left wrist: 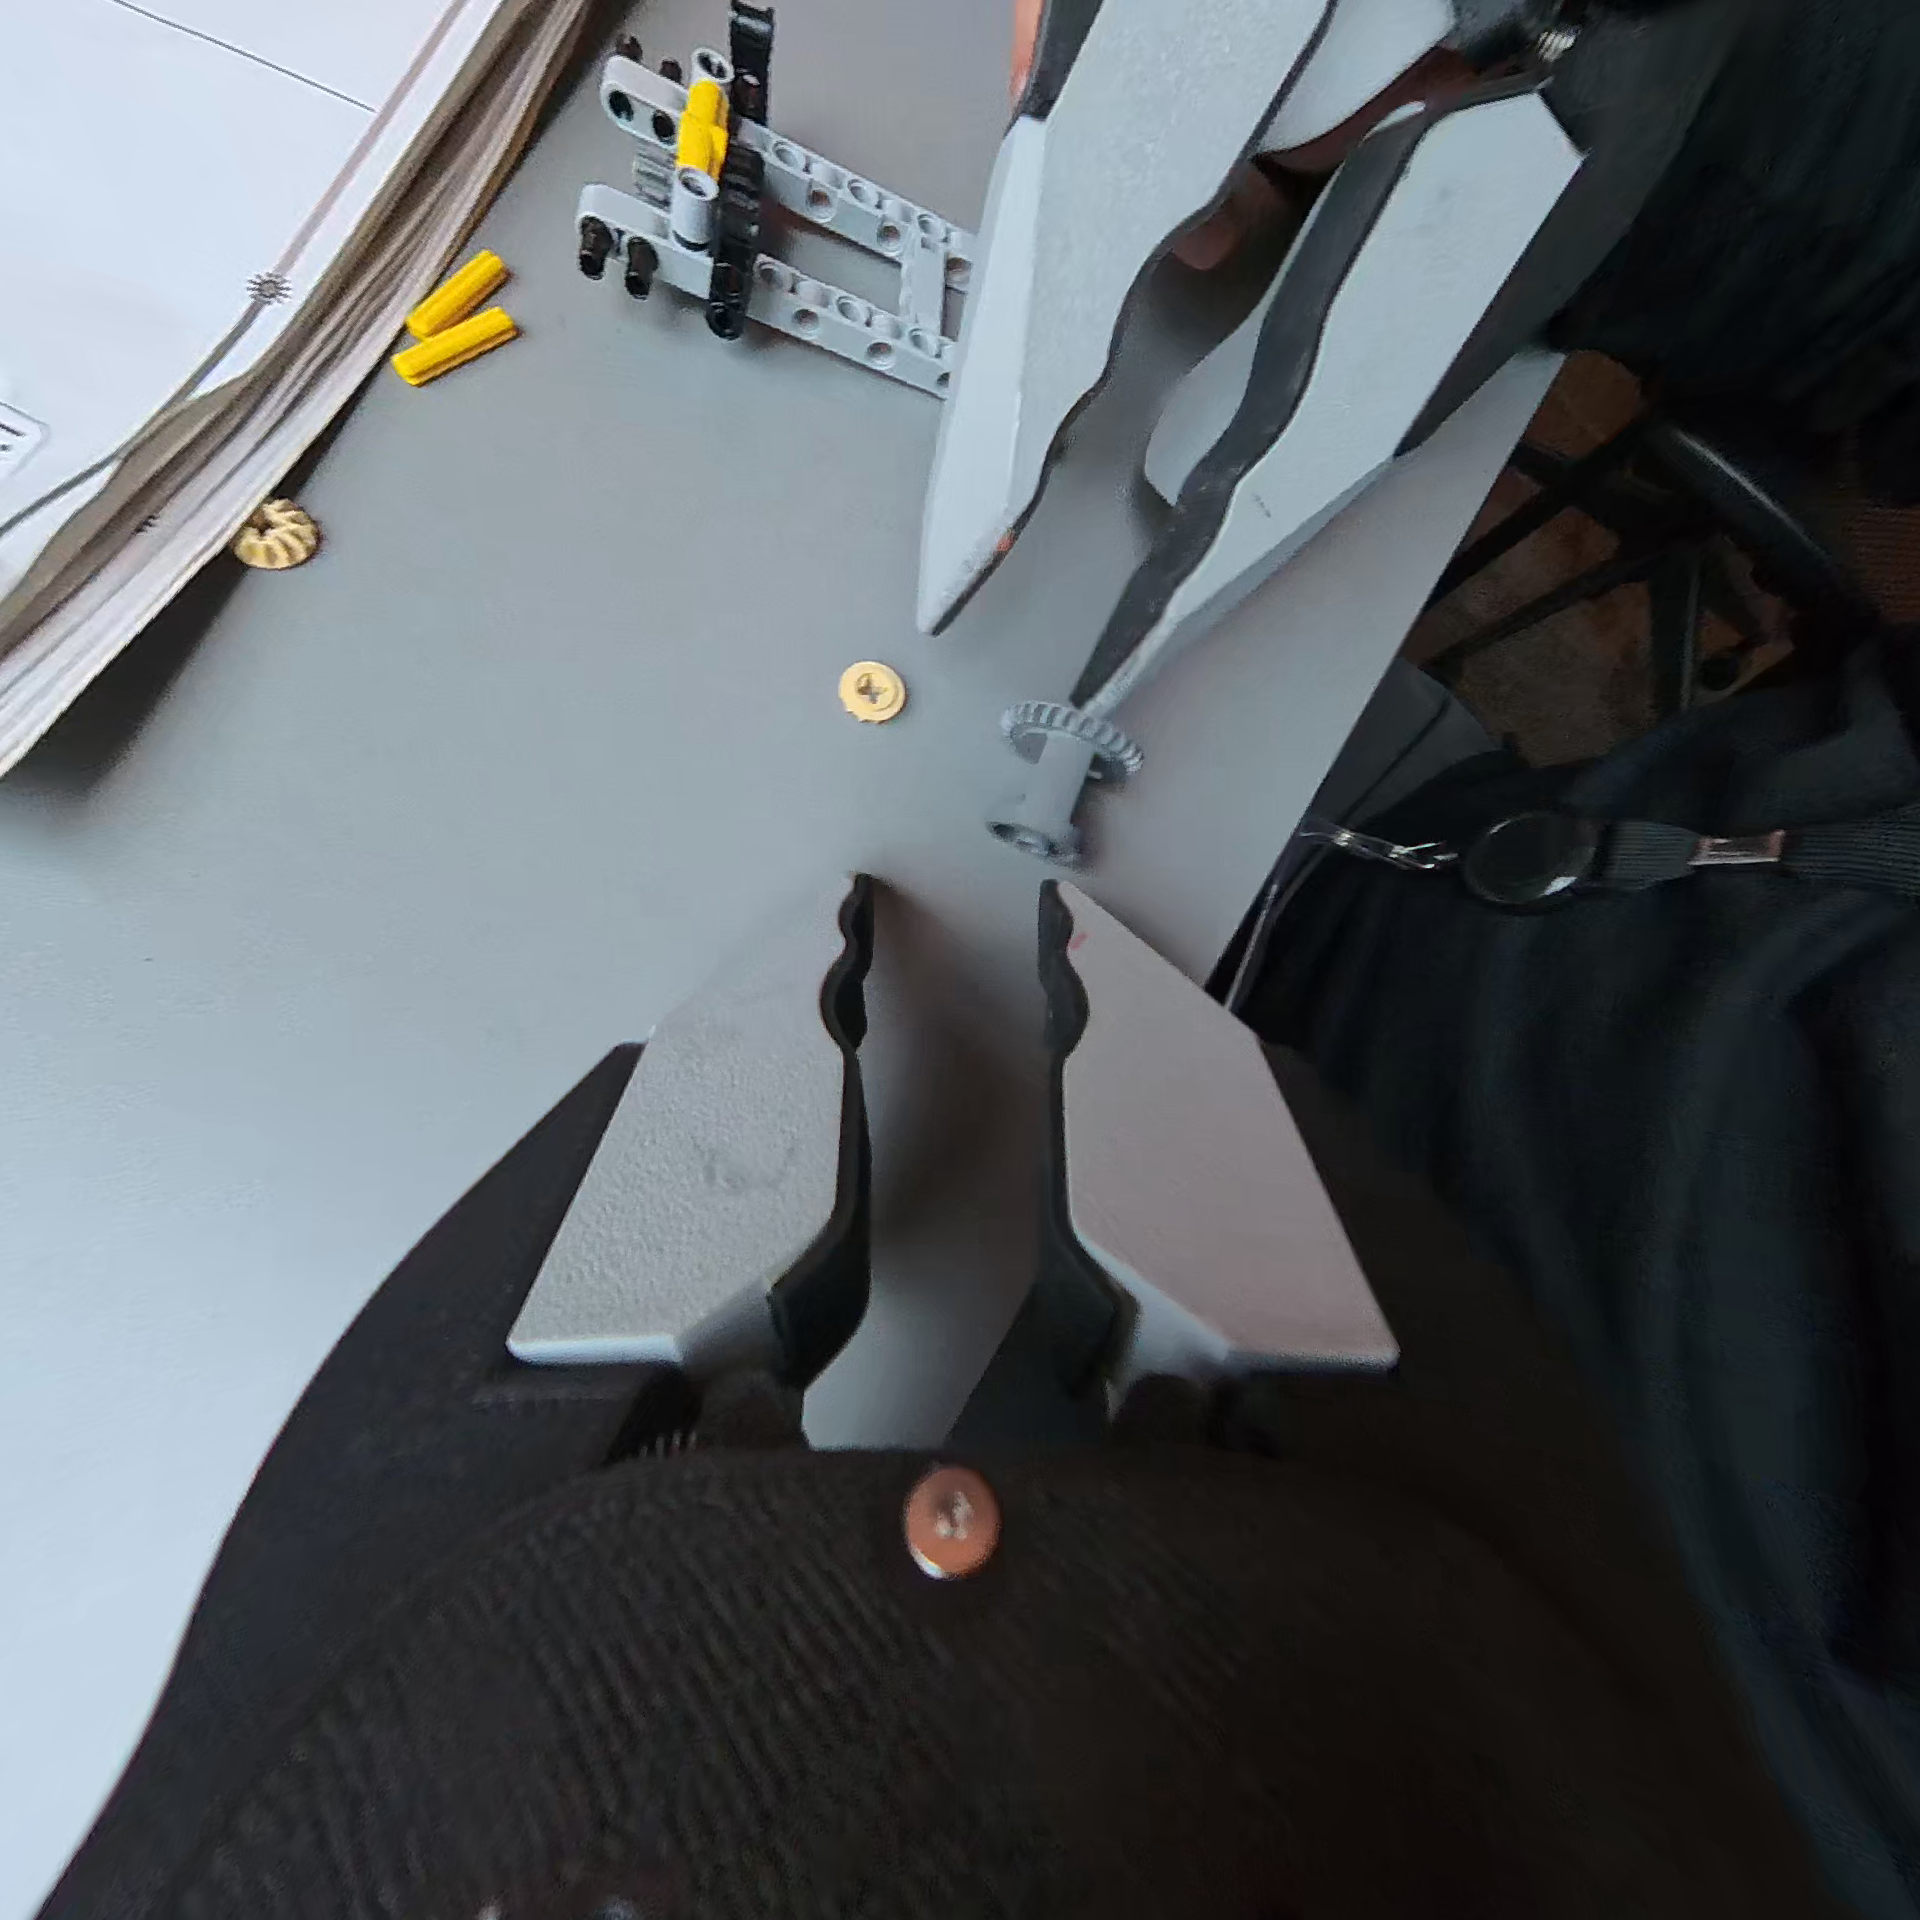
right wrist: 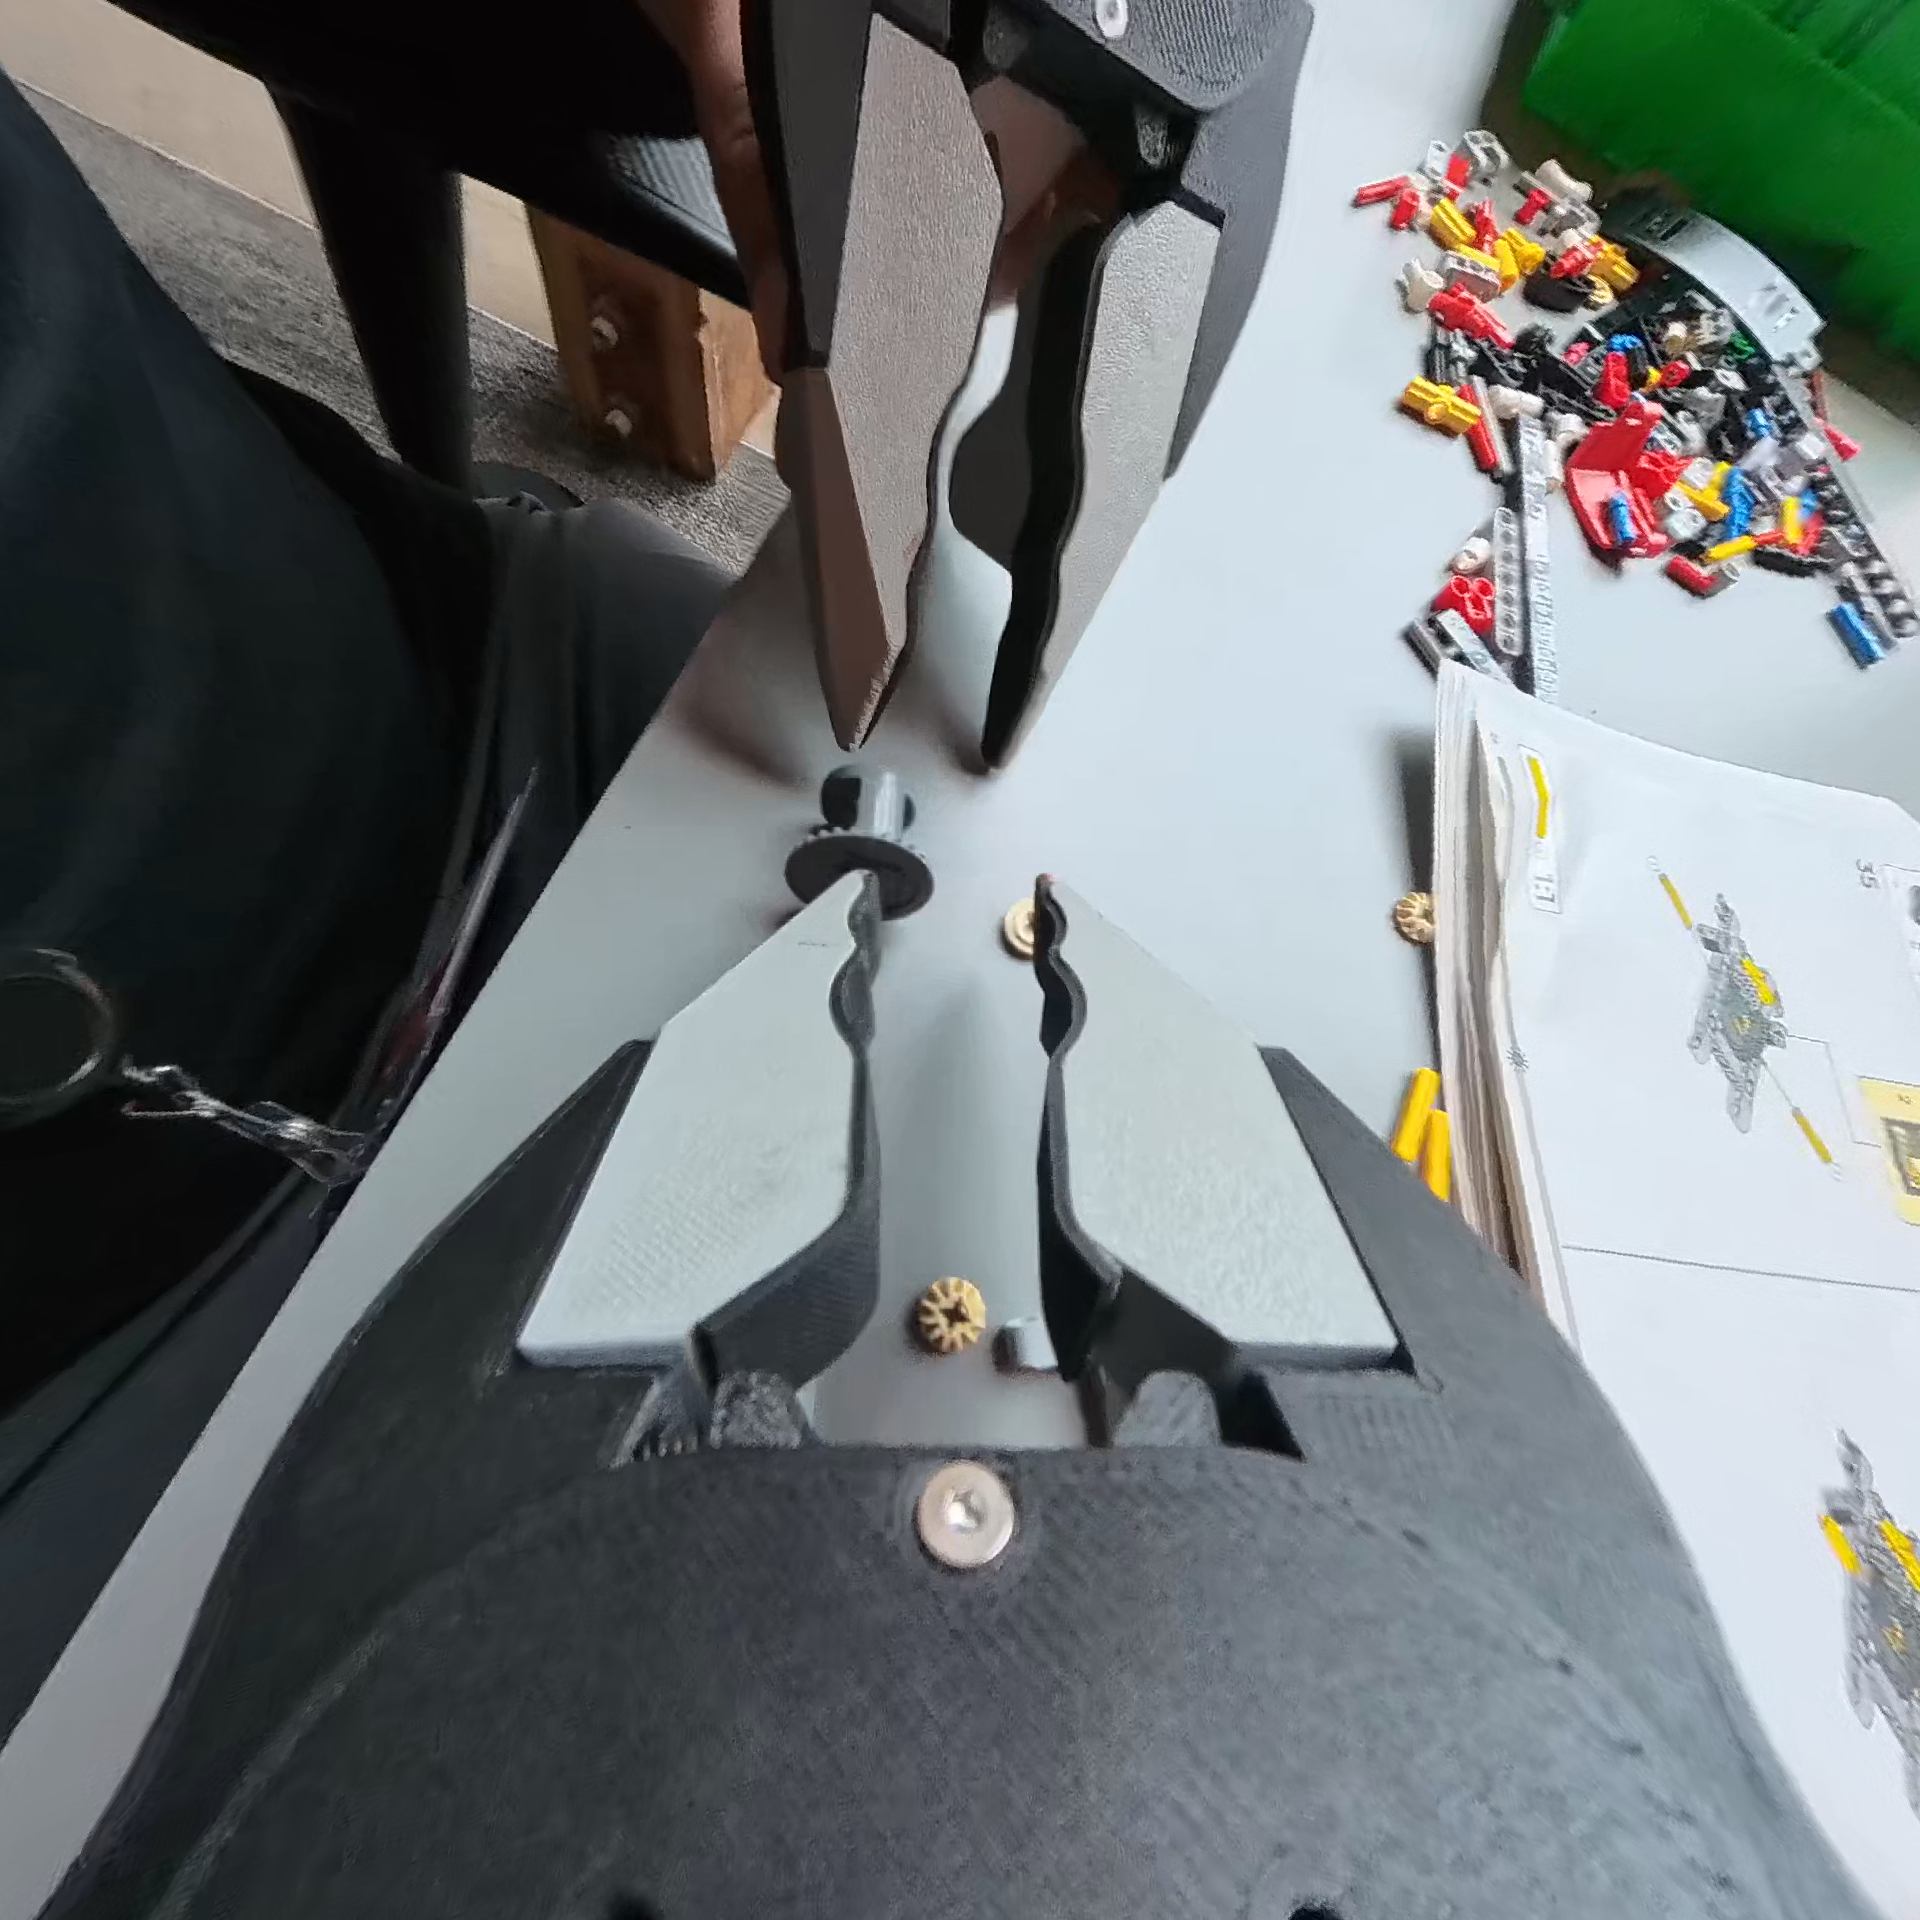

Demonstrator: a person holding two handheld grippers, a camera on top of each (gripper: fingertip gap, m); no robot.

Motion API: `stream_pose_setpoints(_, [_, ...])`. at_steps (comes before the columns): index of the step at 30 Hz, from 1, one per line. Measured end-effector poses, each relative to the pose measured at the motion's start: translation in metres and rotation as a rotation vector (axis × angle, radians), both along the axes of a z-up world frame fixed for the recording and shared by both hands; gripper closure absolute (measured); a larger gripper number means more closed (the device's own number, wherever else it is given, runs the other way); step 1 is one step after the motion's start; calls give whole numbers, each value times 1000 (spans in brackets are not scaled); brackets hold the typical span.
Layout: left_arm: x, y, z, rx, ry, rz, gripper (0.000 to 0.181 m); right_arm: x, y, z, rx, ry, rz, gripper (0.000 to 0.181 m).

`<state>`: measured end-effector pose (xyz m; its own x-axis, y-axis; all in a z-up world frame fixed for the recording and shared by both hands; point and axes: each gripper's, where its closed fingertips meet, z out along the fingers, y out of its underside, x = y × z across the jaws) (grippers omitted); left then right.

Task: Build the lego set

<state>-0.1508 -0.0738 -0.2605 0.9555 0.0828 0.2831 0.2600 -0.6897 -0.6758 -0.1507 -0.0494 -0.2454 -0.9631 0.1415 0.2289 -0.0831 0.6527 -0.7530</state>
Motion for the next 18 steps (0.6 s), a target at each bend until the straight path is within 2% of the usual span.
stream_pose_setpoints(2, [7,4,1,17,-41,-13,153,7,-4,-1,-2,-31,33,152])
stream_pose_setpoints(6, [13,8,1,35,-65,-32,156,14,-8,-12,56,-3,72,167])
stream_pose_setpoints(10, [10,8,0,33,-54,-23,161,10,-9,-17,89,40,49,176])
stream_pose_setpoints(18, [8,8,17,79,-40,14,142,1,-8,-16,104,73,-4,181])
